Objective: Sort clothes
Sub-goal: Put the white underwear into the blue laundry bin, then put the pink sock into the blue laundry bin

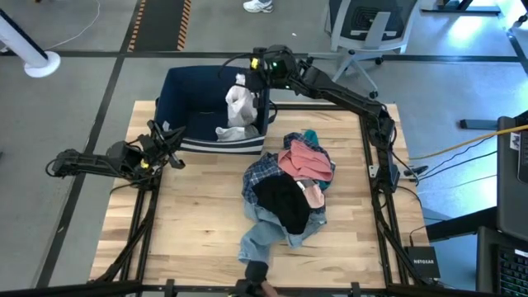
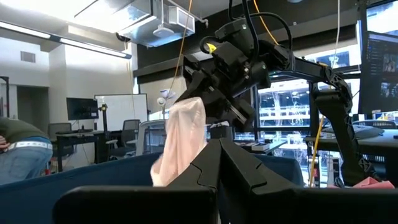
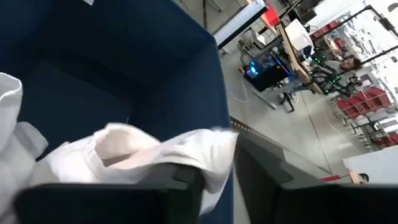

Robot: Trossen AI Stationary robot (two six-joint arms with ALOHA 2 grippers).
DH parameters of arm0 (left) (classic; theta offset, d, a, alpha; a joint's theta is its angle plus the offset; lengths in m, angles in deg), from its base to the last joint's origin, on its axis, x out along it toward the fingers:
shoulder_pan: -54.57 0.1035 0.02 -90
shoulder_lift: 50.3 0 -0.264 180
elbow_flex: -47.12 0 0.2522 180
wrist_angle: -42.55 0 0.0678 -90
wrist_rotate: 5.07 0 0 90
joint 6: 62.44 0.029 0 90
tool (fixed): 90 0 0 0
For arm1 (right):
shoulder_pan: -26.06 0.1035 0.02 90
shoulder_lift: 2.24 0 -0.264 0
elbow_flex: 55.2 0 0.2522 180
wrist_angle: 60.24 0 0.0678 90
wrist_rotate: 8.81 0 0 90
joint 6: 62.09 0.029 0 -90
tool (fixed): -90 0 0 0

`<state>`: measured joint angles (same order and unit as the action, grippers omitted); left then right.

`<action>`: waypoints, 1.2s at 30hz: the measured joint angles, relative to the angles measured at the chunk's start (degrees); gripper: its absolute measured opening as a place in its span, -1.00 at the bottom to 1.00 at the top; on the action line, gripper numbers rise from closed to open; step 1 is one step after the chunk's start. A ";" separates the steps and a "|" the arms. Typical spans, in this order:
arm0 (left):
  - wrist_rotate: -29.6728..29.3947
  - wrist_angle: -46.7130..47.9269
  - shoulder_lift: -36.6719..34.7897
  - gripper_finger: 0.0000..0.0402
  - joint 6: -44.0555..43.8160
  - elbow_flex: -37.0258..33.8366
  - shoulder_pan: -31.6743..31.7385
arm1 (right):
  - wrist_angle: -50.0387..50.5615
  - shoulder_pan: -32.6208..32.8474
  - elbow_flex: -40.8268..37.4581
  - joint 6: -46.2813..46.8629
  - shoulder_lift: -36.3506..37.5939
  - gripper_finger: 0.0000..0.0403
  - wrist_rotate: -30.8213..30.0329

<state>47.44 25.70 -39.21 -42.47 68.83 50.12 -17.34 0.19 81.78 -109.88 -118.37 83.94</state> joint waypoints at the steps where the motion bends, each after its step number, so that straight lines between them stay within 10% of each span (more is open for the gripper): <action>1: -0.02 0.00 0.00 -0.99 0.00 0.00 0.00 | 0.43 0.00 0.01 -0.13 0.01 -0.42 0.00; 9: 0.00 0.07 -0.02 -0.99 0.00 0.00 0.00 | 19.10 1.09 9.76 -6.58 0.70 -0.01 -3.15; 36: -0.02 0.18 0.00 -0.99 -0.04 0.00 -0.02 | 47.23 18.01 10.40 -4.29 6.97 0.01 -14.01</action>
<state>47.42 25.88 -39.21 -42.51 68.83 50.10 29.89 18.21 92.18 -114.18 -111.40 69.93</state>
